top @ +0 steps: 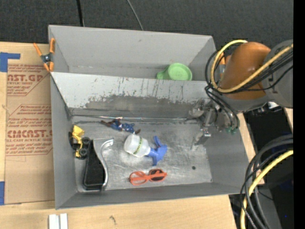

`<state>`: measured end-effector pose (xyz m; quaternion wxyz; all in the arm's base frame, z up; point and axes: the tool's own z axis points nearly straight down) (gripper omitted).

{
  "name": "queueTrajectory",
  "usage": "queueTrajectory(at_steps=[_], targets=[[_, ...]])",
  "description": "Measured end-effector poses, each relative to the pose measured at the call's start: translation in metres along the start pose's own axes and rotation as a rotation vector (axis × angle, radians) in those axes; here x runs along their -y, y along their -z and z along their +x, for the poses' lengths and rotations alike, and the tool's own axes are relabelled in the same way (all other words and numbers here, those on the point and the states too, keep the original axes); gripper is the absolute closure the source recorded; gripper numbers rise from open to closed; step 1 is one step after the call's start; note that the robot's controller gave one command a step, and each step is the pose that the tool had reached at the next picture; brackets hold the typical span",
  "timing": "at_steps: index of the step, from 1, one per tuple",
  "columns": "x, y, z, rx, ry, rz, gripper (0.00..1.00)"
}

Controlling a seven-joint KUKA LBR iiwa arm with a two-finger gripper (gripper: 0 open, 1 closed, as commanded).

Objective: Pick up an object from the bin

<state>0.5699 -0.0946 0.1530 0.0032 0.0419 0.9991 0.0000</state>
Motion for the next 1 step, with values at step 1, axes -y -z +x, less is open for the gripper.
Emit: queueTrajectory(at_steps=[1], targets=[[-0.0394,-0.0110,-0.0045,-0.008,0.052,0.000,0.00]])
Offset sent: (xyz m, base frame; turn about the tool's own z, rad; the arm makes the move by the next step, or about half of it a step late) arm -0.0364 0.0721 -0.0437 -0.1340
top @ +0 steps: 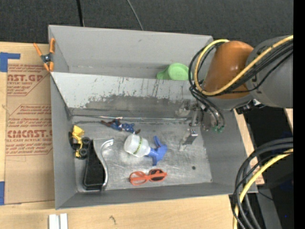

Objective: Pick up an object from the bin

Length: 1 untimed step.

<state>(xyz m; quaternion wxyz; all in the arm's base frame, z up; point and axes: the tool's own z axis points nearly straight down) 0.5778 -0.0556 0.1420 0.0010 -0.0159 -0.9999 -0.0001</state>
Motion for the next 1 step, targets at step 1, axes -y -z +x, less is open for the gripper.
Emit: queueTrajectory(at_steps=[1], targets=[[-0.0324,-0.0335,0.0453,0.002,0.082,0.000,1.00]])
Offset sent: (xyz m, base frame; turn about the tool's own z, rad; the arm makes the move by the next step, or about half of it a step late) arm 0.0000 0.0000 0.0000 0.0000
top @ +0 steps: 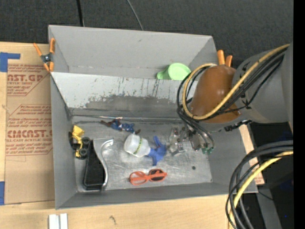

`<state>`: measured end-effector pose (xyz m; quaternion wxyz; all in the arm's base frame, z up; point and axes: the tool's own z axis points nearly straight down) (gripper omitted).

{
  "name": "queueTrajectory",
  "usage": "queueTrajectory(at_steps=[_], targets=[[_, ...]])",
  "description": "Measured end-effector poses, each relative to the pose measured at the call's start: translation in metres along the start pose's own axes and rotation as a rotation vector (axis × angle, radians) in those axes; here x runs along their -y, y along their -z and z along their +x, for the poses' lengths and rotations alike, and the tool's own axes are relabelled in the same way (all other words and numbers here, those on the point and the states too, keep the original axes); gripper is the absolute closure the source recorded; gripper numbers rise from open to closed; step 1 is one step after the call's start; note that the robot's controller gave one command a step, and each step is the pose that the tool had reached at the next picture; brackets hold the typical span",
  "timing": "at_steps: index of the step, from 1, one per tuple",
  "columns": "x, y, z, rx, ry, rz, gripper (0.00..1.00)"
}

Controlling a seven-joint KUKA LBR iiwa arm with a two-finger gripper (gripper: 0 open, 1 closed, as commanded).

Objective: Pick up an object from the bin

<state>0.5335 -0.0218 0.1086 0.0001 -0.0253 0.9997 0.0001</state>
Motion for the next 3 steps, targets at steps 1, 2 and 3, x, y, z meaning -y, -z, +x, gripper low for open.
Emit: queueTrajectory(at_steps=[1,2,3], targets=[[0.000,0.000,0.000,0.000,0.000,0.000,1.00],[-0.045,-0.009,-0.020,0.002,0.572,0.001,0.00],[-0.047,-0.007,-0.022,0.011,0.571,0.000,1.00]])
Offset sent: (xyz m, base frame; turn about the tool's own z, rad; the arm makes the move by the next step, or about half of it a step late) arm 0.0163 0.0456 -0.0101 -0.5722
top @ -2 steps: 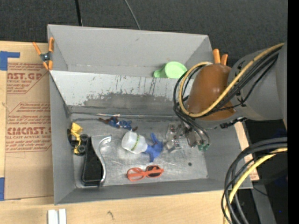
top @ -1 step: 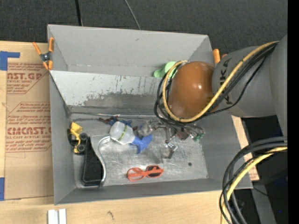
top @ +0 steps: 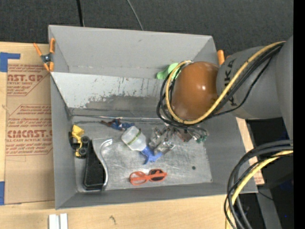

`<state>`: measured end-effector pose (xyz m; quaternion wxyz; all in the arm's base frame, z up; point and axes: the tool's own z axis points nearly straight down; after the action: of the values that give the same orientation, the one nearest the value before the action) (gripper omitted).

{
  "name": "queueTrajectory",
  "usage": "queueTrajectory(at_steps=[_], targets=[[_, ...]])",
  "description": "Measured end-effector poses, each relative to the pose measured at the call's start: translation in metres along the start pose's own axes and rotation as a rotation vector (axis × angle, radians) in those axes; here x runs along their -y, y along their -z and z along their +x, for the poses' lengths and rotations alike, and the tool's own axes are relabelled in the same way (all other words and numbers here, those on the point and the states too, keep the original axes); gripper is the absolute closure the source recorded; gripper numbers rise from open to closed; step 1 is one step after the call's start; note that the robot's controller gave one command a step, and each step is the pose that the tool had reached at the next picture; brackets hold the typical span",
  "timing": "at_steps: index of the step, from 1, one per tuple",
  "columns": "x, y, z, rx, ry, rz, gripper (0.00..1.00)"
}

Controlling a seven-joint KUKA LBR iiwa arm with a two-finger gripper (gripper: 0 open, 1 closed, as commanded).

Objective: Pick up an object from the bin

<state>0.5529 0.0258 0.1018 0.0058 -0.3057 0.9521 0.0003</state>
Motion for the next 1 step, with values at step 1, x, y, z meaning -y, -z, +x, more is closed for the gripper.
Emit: queueTrajectory(at_steps=[1], targets=[[-0.0008,-0.0036,0.0030,-0.009,0.001,-0.003,0.00]])
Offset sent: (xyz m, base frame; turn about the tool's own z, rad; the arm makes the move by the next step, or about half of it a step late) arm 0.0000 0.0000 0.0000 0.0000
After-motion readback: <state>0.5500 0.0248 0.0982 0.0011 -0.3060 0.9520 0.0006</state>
